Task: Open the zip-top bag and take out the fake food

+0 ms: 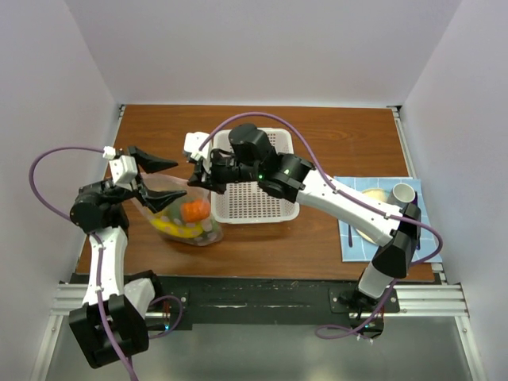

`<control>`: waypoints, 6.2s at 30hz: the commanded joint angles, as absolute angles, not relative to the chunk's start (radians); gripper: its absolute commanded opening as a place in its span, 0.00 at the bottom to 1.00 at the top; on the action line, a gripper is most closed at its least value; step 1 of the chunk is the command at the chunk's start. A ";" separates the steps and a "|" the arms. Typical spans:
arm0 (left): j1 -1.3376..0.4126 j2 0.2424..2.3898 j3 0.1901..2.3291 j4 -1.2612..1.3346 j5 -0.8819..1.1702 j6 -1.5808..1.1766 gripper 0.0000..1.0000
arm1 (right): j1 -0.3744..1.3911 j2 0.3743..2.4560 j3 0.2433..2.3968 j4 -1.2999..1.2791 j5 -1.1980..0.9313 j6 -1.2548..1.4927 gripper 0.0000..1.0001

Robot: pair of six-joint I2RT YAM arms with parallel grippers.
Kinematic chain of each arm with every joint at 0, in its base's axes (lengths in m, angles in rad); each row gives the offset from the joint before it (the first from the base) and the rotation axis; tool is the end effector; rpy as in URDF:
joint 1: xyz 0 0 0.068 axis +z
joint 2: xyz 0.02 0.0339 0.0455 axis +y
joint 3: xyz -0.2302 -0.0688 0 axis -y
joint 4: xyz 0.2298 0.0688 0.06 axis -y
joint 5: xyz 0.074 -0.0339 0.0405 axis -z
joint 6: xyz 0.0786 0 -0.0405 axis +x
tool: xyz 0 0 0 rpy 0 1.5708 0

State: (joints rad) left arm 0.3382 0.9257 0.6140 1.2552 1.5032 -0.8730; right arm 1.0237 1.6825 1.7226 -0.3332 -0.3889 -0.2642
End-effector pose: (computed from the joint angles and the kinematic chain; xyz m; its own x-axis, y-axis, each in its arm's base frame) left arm 0.1819 -0.0191 0.3483 0.0846 -0.0251 -0.9961 0.9258 0.3716 0.0693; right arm 0.1896 0.3685 0.3690 0.1106 -0.2829 -0.9527 -0.9844 0.1010 -0.1443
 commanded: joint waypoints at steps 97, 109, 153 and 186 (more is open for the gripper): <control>-0.046 0.992 1.488 -1.319 0.868 0.966 0.00 | 0.899 1.377 1.115 0.475 -0.571 0.081 0.82; -0.092 1.005 1.509 -1.318 0.868 0.923 0.00 | 0.877 1.453 1.144 0.503 -0.710 0.115 0.34; -0.170 1.140 1.597 -1.285 1.146 0.888 0.45 | 0.942 1.534 1.295 0.359 -0.704 0.109 0.00; -0.172 1.126 1.591 -1.316 1.028 0.896 0.00 | 0.925 1.467 1.269 0.281 -0.655 0.055 0.00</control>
State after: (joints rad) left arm -0.1661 1.1412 1.5635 -1.3102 1.0622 0.8860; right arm 0.9356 1.5173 1.2480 0.2527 -0.6716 0.0639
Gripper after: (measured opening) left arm 0.066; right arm 0.008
